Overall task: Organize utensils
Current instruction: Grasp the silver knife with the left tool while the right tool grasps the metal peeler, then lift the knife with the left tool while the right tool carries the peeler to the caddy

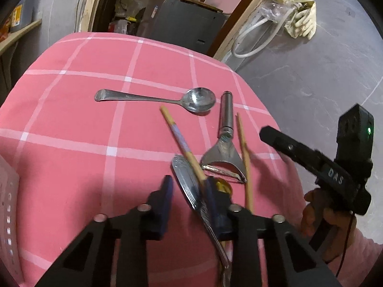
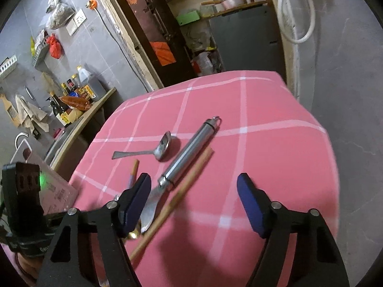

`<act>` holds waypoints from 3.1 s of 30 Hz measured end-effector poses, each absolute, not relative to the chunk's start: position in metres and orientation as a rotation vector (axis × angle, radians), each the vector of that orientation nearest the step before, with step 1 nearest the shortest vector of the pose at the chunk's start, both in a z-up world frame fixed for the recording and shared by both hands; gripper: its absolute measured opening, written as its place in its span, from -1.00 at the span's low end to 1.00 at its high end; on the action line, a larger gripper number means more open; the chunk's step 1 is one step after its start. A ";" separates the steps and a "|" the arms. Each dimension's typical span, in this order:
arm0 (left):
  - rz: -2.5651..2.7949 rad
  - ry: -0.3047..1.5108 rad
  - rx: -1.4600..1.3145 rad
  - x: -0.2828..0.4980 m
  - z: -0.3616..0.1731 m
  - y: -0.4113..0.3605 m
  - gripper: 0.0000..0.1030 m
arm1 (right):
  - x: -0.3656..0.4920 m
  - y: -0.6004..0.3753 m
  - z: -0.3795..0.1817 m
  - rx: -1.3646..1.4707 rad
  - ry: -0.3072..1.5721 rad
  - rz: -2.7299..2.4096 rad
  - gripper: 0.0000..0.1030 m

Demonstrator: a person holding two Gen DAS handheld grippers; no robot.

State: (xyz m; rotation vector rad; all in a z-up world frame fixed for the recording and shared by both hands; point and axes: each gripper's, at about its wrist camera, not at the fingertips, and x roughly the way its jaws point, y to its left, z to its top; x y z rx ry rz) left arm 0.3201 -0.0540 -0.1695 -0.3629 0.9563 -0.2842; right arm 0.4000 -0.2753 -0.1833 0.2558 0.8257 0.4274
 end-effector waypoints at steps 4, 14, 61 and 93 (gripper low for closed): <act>-0.296 0.988 -0.435 0.330 -0.174 -0.048 -0.79 | 0.428 -0.267 -0.188 0.267 0.868 0.454 0.21; -0.311 1.009 -0.528 0.336 -0.175 -0.044 -0.86 | 0.480 -0.236 -0.199 0.246 1.071 0.374 -0.13; -0.333 0.730 -0.358 0.255 -0.047 0.003 -0.95 | 0.292 -0.285 -0.082 0.509 0.632 0.329 -0.69; -0.040 0.422 -0.218 0.189 0.110 0.146 -0.95 | 0.284 -0.104 0.052 0.334 0.366 0.682 -0.69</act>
